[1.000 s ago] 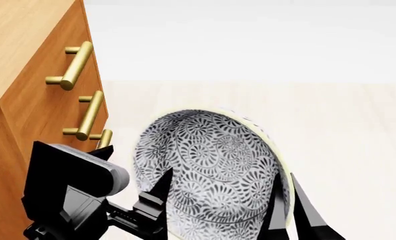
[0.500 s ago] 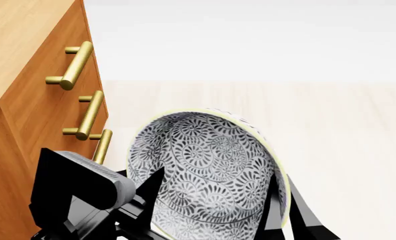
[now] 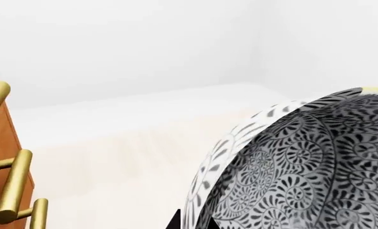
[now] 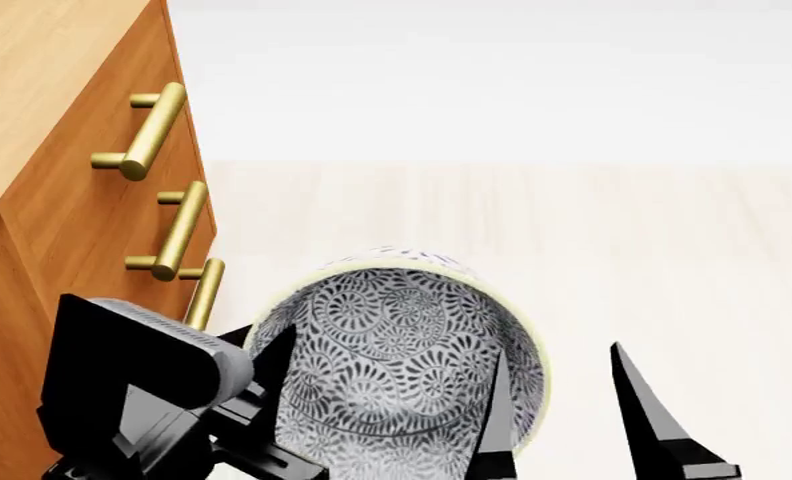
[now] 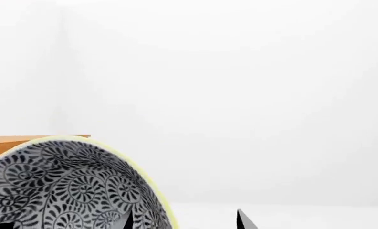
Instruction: Put the bowl on top of the cabinet.
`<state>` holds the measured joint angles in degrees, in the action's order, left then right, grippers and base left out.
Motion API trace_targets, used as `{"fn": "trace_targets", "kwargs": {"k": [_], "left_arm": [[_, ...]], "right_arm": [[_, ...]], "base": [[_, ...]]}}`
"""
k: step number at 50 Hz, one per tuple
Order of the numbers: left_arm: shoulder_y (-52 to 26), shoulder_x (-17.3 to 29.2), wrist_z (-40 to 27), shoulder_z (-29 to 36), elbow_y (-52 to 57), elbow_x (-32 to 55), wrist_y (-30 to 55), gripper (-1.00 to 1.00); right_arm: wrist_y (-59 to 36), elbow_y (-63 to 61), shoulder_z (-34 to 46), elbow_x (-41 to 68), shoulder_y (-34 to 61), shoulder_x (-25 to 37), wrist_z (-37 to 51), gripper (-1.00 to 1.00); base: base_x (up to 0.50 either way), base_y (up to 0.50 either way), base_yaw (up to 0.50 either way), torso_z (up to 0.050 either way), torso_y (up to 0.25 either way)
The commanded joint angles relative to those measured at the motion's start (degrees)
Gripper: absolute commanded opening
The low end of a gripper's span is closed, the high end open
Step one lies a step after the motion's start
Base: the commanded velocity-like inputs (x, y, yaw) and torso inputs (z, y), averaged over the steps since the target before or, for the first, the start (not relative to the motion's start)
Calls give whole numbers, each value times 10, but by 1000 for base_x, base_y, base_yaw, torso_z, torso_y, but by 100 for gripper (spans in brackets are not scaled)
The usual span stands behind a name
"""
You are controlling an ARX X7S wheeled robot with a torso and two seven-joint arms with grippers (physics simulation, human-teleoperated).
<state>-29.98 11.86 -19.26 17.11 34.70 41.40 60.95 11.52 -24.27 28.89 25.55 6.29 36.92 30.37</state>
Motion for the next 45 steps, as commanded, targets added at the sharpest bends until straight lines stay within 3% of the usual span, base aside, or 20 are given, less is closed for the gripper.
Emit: {"fn": "trace_targets", "kwargs": {"k": [1,21,31,45], "left_arm": [[2,1,-14,-14,-3,-33,-6,-100],[-5,10,-15,-2,-24,-39,-15,-100],[-49,15,3,31,-66,-56,-19,-100],[-133,-16,-60,77,-85,-90,55,-100]], "right_arm": [[-38,2,-2,9,15,-4,-6,100],[-40,6,-8,23,18,-5,-5,100],[6,15,-17,38,-13,3,-24,100],[128,44,-60,88,-89,5,-55,100]], "base": [[0,0,0,0,0],[0,0,0,0,1],[0,0,0,0,1],[0,0,0,0,0]]}}
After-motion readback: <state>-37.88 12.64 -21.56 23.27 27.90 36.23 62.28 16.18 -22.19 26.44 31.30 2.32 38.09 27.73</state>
